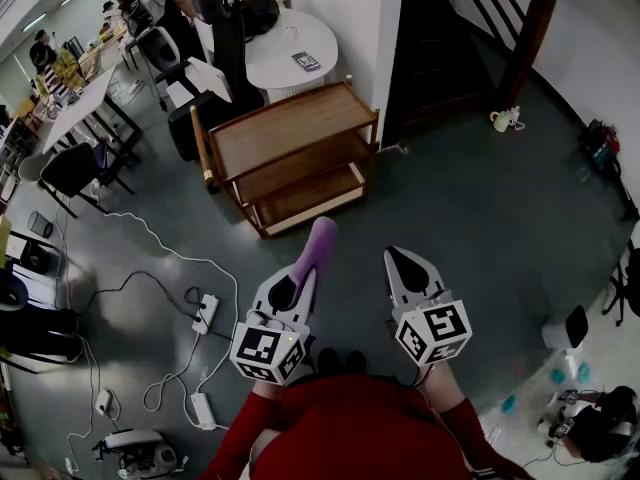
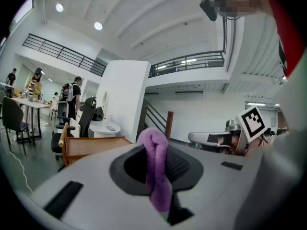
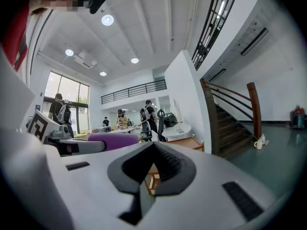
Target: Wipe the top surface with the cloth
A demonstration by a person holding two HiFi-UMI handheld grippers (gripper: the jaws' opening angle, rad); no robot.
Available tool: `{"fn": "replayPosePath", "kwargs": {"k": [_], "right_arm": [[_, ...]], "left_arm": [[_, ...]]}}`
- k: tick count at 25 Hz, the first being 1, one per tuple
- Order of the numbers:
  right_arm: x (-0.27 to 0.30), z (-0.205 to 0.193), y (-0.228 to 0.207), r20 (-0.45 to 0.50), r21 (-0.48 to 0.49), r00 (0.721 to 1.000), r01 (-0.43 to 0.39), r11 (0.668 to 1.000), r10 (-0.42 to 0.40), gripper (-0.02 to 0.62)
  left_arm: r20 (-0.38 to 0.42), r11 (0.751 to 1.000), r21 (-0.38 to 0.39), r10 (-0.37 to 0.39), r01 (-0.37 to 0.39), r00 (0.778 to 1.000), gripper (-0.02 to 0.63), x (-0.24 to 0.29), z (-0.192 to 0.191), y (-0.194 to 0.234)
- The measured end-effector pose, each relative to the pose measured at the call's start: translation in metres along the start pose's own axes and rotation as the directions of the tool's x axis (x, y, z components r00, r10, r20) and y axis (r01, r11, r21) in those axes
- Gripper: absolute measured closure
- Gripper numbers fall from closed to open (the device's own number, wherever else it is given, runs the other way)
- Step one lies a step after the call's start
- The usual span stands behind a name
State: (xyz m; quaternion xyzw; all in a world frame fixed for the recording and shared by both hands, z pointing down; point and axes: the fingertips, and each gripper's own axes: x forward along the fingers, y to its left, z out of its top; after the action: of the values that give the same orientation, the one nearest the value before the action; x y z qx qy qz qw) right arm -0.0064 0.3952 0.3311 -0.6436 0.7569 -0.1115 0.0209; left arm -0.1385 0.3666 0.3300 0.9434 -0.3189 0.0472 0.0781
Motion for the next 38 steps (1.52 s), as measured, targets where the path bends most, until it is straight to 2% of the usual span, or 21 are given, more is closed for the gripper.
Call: {"fn": "replayPosePath", "kwargs": {"k": [12, 18, 28, 34, 38], "right_arm": [[0.006, -0.003, 0.007, -0.004, -0.012, 1.0, -0.001, 1.0, 0.001, 0.583], [0.01, -0.007, 0.007, -0.009, 0.015, 1.0, 0.001, 1.0, -0.001, 0.583], [0.04, -0.005, 0.002, -0.018, 0.031, 0.998, 0.055, 0.998, -0.055, 0.583], [0.073, 0.005, -0.012, -0.017, 0.028, 0.996, 0.082, 0.996, -0.082, 0.583], [0.107, 0.008, -0.035, -0.024, 0.032, 0.996, 0.083, 0.996, -0.082, 0.583]], "left_arm": [[-0.006, 1.0, -0.021, -0.002, 0.002, 1.0, 0.549, 0.0, -0.002, 0.008], [-0.03, 0.999, -0.038, 0.002, -0.003, 1.0, 0.549, -0.002, -0.006, 0.018], [-0.027, 0.997, -0.079, 0.024, -0.026, 0.999, 0.549, -0.005, -0.007, 0.073], [-0.024, 0.996, -0.087, 0.033, -0.035, 0.999, 0.549, 0.017, -0.003, 0.104], [-0.038, 0.995, -0.092, 0.044, -0.048, 0.998, 0.549, 0.05, -0.002, 0.126]]}}
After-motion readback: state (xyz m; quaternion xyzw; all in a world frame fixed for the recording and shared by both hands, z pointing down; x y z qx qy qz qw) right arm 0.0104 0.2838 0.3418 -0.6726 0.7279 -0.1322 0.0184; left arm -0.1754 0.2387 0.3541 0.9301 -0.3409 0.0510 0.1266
